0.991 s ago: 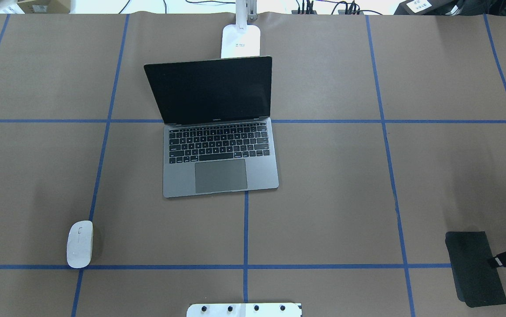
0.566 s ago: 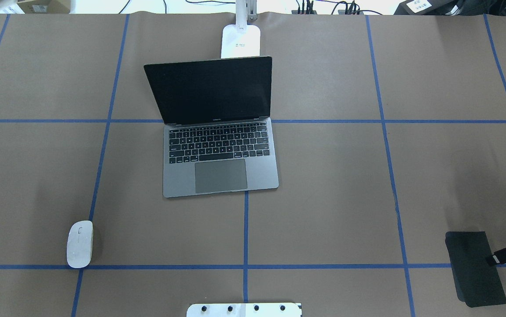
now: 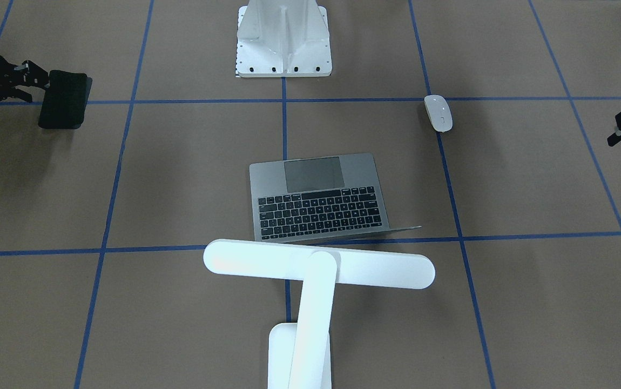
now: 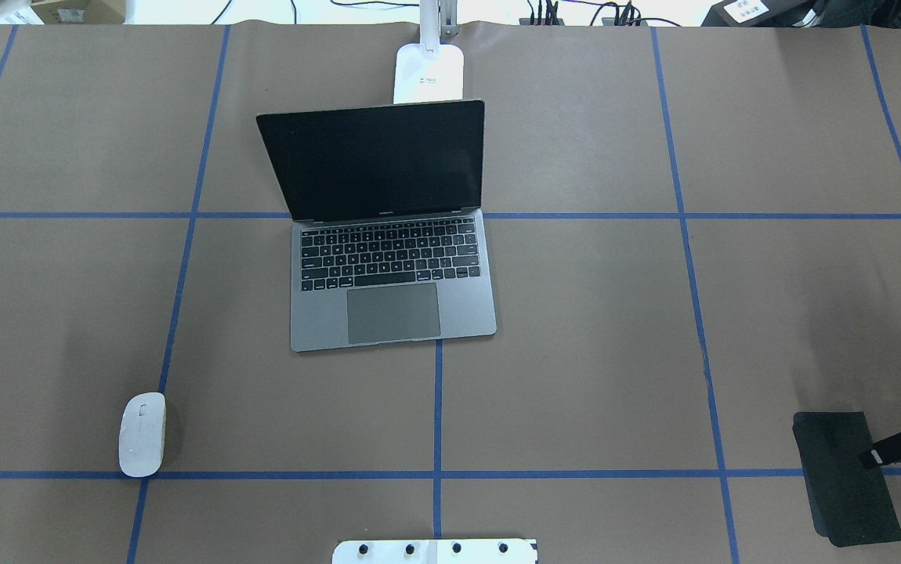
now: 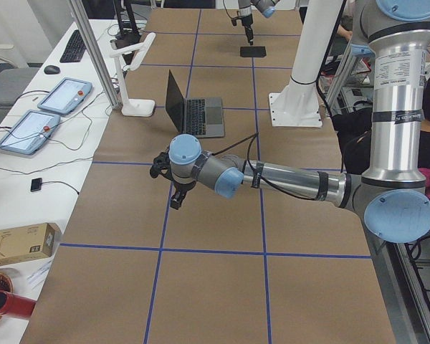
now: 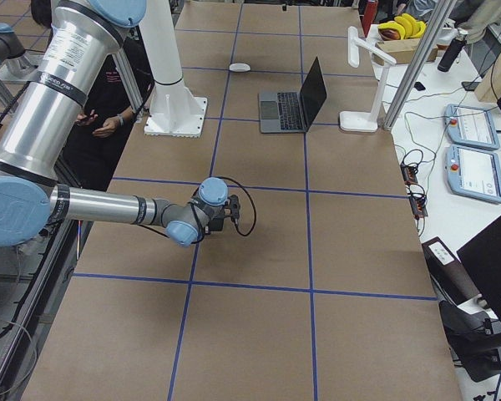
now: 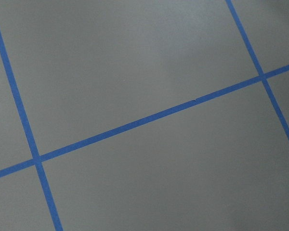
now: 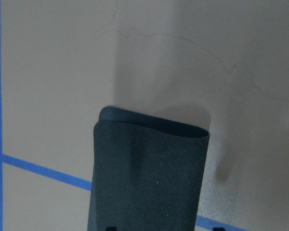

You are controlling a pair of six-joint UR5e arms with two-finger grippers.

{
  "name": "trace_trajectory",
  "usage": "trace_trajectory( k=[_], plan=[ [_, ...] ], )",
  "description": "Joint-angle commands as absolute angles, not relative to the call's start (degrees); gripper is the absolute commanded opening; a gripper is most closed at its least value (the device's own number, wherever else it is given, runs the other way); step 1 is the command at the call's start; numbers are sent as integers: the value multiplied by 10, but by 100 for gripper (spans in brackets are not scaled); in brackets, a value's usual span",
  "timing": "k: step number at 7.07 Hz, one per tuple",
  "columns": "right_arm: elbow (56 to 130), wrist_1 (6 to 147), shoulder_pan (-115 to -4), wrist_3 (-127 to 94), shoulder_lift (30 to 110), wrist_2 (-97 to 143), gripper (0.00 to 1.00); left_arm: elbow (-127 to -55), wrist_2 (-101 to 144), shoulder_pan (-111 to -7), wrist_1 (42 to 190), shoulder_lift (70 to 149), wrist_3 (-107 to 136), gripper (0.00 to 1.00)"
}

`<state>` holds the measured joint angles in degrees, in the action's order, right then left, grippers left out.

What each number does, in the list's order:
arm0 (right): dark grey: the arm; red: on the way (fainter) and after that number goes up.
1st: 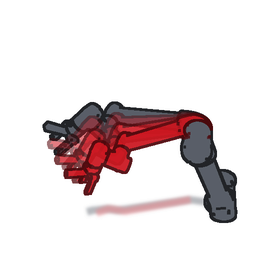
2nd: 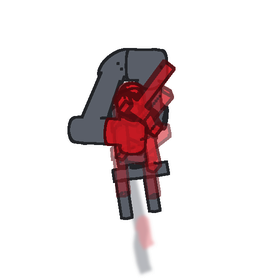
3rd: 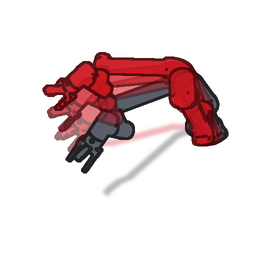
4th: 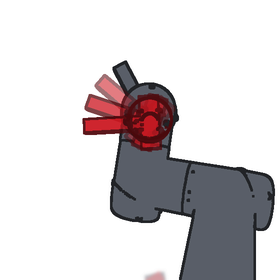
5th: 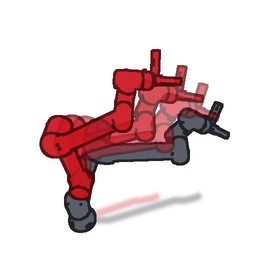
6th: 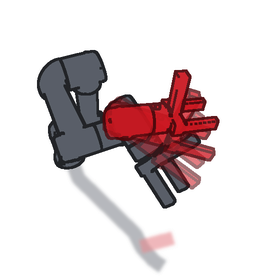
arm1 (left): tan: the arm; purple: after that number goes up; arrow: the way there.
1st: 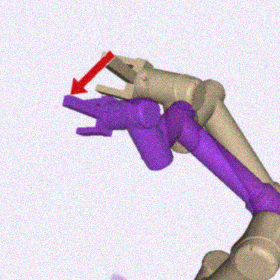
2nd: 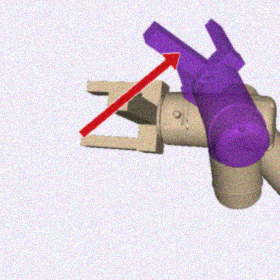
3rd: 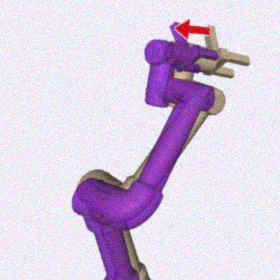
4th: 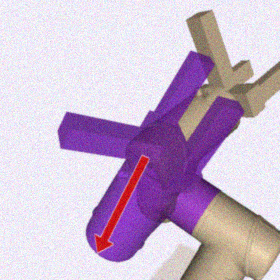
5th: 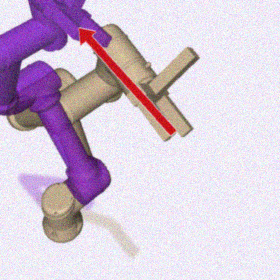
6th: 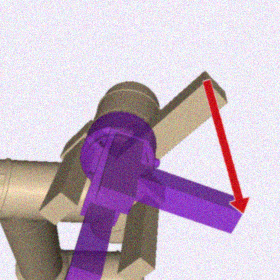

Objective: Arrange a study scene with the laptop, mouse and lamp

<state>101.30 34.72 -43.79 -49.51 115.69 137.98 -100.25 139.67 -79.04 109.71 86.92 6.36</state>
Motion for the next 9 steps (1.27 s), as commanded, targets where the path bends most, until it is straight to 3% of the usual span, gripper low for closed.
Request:
trace_trajectory(
  k=[1,6,9],
  plan=[
    [1005,347,-438,-496,1150,1380,72,-1003,1397,-790,1099,867,62,100],
    [1005,364,-433,-496,1140,1382,61,-997,1397,-790,1118,860,62,100],
    [1004,375,-433,-496,1135,1382,59,-997,1397,-790,1118,860,62,100]
  ],
)
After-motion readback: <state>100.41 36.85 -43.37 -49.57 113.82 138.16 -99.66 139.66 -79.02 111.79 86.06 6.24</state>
